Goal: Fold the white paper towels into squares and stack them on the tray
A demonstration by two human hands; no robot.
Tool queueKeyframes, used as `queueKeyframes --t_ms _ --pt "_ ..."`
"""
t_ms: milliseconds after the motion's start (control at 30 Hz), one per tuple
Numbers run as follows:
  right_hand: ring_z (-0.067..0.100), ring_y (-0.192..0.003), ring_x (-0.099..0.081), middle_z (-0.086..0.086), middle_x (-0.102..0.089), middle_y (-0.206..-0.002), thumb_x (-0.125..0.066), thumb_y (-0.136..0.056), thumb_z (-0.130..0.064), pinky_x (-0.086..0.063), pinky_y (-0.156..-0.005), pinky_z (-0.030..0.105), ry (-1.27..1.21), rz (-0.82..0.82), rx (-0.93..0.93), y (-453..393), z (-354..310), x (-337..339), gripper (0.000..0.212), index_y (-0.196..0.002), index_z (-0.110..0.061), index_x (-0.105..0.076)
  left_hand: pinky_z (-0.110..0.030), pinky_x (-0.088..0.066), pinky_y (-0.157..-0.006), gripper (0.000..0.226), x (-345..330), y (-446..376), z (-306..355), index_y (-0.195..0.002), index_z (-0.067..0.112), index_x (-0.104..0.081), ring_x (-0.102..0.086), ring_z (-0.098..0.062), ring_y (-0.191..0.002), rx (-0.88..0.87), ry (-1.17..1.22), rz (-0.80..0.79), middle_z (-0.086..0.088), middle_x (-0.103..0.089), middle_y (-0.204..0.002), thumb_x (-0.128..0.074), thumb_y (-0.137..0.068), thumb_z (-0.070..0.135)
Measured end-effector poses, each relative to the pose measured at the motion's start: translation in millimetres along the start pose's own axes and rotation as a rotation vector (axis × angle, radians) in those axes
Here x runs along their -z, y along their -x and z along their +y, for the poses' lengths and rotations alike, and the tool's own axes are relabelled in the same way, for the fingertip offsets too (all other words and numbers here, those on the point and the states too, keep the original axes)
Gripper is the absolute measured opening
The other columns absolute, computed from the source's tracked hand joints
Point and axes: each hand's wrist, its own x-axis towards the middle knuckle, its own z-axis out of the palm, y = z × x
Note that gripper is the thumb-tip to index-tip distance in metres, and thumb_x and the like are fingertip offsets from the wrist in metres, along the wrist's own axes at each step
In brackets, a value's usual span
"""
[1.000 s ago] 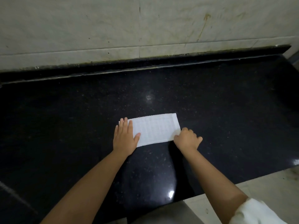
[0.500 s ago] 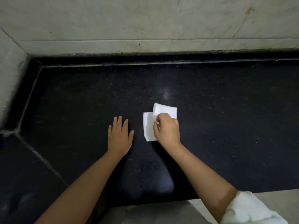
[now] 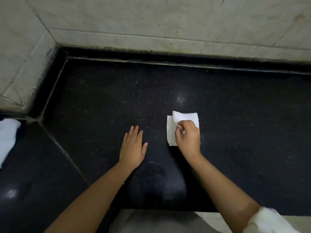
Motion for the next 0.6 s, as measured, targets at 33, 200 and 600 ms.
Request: queueKeyframes --t_ms 33,200,600 --pt "0.015 -0.063 -0.054 0.016 -0.064 -0.064 -0.056 -0.07 0.005 -0.039 -0.062 0.023 -0.013 0.024 0.016 -0.9 -2.1 -0.2 0.007 -0.069 0.004 -0.062 -0.033 0.0 -0.12 0.053 0.1 0.0 -0.2 -0.148 0.009 -0.017 0.001 -0.021 -0.147 -0.004 0.003 -0.003 -0.008 -0.006 -0.158 -0.029 -0.101 0.031" --pt "0.023 -0.049 -0.062 0.004 -0.063 -0.056 -0.046 -0.07 -0.007 -0.05 -0.054 0.03 0.249 -0.14 0.173 19.0 10.4 -16.3 0.02 -0.061 -0.006 -0.064 -0.033 0.0 -0.12 0.054 1.3 1.1 -1.7 -0.148 0.011 -0.014 0.003 -0.02 -0.147 0.001 -0.033 -0.03 -0.006 -0.003 -0.159 -0.028 -0.101 0.032" --pt "0.01 -0.071 -0.051 0.001 -0.067 -0.068 -0.04 -0.072 -0.016 -0.05 -0.063 0.023 0.301 -0.295 0.347 28.4 31.7 -8.5 0.032 -0.074 -0.009 -0.071 -0.035 -0.001 -0.12 0.053 2.8 -1.3 7.0 -0.148 0.011 -0.017 0.002 -0.02 -0.147 -0.038 -0.054 -0.039 -0.006 -0.005 -0.159 -0.028 -0.101 0.032"
